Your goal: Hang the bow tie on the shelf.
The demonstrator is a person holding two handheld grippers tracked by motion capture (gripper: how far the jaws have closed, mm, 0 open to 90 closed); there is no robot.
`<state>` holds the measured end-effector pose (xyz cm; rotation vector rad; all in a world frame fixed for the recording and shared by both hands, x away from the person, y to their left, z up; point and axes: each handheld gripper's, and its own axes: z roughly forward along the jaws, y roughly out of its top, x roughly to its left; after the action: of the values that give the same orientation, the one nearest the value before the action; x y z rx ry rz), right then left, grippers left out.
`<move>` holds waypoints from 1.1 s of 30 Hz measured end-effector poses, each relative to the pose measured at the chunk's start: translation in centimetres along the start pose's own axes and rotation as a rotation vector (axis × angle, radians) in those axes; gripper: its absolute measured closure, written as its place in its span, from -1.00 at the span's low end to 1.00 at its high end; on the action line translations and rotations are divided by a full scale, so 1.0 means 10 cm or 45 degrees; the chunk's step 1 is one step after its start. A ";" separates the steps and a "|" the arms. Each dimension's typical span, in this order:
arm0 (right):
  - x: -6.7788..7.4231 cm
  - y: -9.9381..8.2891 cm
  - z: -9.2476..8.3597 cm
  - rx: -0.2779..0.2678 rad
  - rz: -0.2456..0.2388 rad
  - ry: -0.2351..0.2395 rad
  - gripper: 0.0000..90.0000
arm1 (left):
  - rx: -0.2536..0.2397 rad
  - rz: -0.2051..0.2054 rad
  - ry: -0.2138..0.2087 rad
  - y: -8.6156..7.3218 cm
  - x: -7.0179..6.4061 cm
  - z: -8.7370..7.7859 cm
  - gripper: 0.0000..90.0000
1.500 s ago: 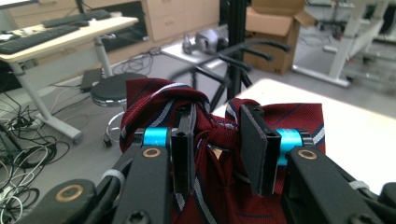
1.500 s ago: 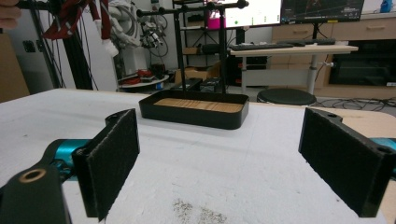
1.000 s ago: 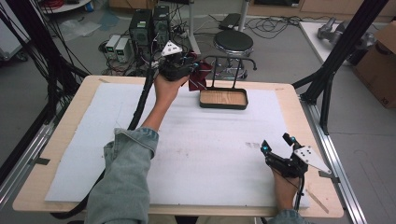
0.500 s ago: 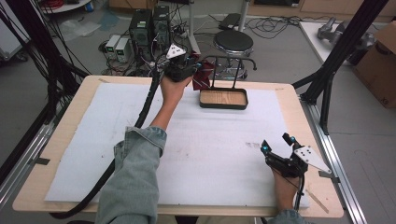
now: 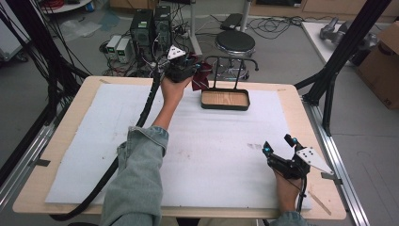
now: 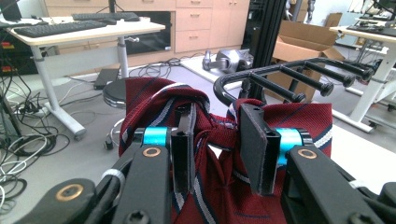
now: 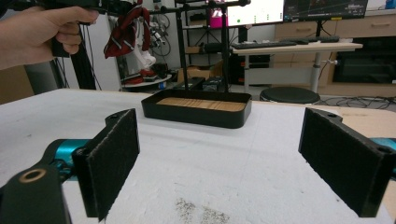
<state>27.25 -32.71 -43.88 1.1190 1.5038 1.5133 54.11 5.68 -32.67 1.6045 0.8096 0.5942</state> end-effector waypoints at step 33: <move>-0.01 0.00 0.00 0.004 0.001 0.004 -0.74 | 0.101 0.135 0.009 -0.17 -0.02 0.11 0.46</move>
<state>27.33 -32.77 -43.90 1.1198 1.5087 1.5137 54.52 4.96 -34.55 1.7264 0.7648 0.6501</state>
